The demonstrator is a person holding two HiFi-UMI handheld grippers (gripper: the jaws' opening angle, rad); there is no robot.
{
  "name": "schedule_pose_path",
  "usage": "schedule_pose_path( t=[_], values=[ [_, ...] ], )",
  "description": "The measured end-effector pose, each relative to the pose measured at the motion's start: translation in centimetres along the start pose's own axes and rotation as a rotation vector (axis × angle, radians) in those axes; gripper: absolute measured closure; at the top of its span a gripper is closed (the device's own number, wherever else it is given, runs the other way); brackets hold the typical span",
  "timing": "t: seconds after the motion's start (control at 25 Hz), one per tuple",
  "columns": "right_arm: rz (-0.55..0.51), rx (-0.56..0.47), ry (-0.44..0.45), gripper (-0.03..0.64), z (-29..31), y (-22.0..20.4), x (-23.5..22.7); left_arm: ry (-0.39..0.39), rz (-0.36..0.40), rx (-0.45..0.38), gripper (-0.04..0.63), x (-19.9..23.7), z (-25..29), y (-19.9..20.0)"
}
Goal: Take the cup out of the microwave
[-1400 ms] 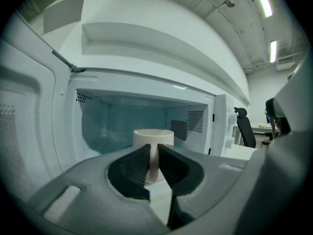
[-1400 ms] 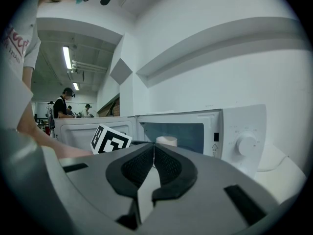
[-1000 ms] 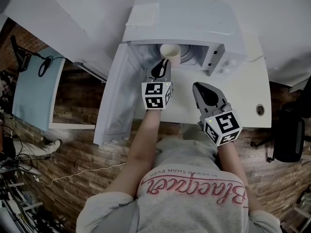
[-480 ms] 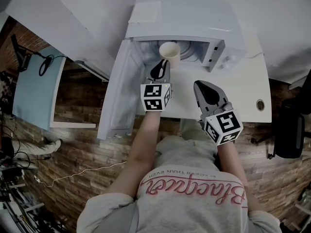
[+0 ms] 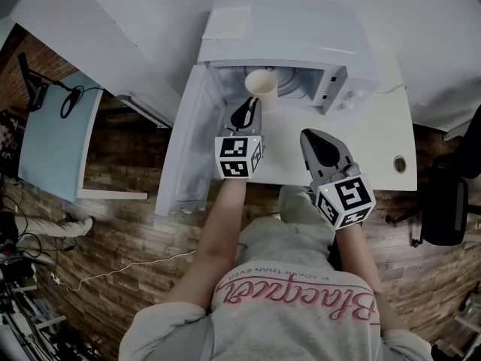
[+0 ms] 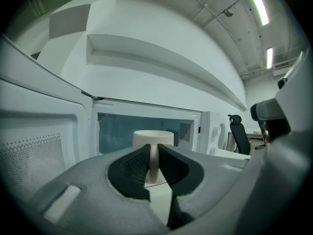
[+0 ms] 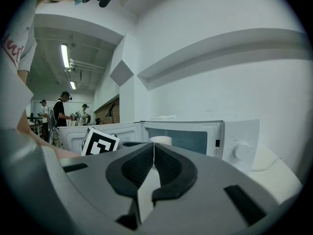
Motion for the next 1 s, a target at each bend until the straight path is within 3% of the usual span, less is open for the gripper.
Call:
schedule_pose_path(
  t=[1.0],
  values=[
    [-0.012, 0.003, 0.055, 0.604, 0.5, 2.1, -2.5, -0.012, 0.035, -0.013, 0.545, -3.3, -2.0, 3.0]
  ],
)
Point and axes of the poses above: the fingertips, and each gripper's own axes: z forward along the fingers, x to its left, y out of its top, the point moved 1 cm from there along -z, backward along the fingers, and after that the axes turned 7 degrees about -y, right-handed, at the moved point
